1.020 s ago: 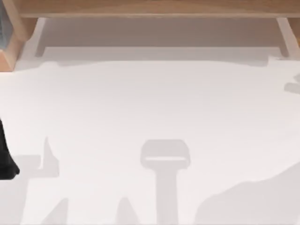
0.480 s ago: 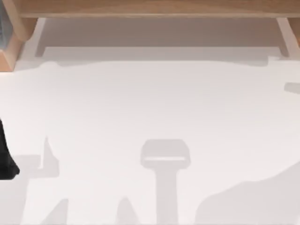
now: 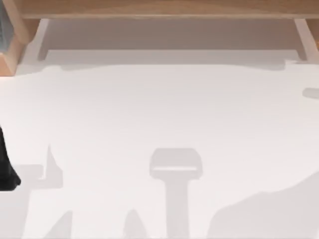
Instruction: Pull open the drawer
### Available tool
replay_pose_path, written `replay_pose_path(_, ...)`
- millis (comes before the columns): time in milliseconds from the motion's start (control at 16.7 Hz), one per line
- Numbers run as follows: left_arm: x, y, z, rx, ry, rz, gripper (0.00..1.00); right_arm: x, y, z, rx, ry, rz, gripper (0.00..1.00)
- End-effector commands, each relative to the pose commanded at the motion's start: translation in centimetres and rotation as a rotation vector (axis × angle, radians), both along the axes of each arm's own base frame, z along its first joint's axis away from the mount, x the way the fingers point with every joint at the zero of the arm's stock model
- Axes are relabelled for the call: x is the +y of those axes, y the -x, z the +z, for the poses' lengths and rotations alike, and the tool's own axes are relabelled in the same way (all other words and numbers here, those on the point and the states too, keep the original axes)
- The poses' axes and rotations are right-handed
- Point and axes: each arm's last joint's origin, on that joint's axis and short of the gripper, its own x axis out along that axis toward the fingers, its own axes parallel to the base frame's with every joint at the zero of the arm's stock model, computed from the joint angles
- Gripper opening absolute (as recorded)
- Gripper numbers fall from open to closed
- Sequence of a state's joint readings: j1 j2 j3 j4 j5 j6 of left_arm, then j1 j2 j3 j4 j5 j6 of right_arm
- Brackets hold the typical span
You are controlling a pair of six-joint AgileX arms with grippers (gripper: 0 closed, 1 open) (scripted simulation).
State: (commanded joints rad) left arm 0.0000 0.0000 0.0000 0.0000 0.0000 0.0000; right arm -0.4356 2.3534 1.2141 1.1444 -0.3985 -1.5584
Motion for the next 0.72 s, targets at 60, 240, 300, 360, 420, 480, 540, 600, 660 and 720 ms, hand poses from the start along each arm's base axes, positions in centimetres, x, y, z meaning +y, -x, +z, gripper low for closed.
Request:
replay_pose_path(60, 0.0, 0.0, 0.0, 0.000, 0.000, 0.000, 1.00, 0.0, 0.0, 0.0, 0.000, 0.000, 0.000, 0.00)
replay_pose_path(240, 0.0, 0.0, 0.0, 0.000, 0.000, 0.000, 1.00, -0.1, 0.1, -0.1, 0.004, -0.004, -0.004, 0.00)
replay_pose_path(300, 0.0, 0.0, 0.0, 0.000, 0.000, 0.000, 1.00, -0.1, 0.1, -0.1, 0.003, -0.003, -0.003, 0.00)
replay_pose_path(360, 0.0, 0.0, 0.0, 0.000, 0.000, 0.000, 1.00, -0.1, 0.4, 0.1, -0.001, -0.002, -0.002, 0.00)
replay_pose_path(420, 0.0, 0.0, 0.0, 0.000, 0.000, 0.000, 1.00, -0.2, 0.9, 0.1, -0.003, -0.001, -0.001, 0.00)
replay_pose_path(480, 0.0, 0.0, 0.0, 0.000, 0.000, 0.000, 1.00, -0.2, 1.6, 0.1, -0.002, -0.002, -0.002, 0.00)
replay_pose_path(540, 0.0, 0.0, 0.0, 0.000, 0.000, 0.000, 1.00, -0.2, 2.5, 0.0, 0.002, -0.005, -0.003, 0.00)
replay_pose_path(600, 0.0, 0.0, 0.0, 0.000, 0.000, 0.000, 1.00, -0.2, 3.4, -0.2, 0.007, -0.007, -0.005, 0.00)
replay_pose_path(660, 0.0, 0.0, 0.0, 0.000, 0.000, 0.000, 1.00, -0.1, 4.3, -0.3, 0.011, -0.009, -0.005, 0.00)
replay_pose_path(720, 0.0, 0.0, 0.0, 0.000, 0.000, 0.000, 1.00, -0.1, 5.1, -0.3, 0.011, -0.009, -0.004, 0.00)
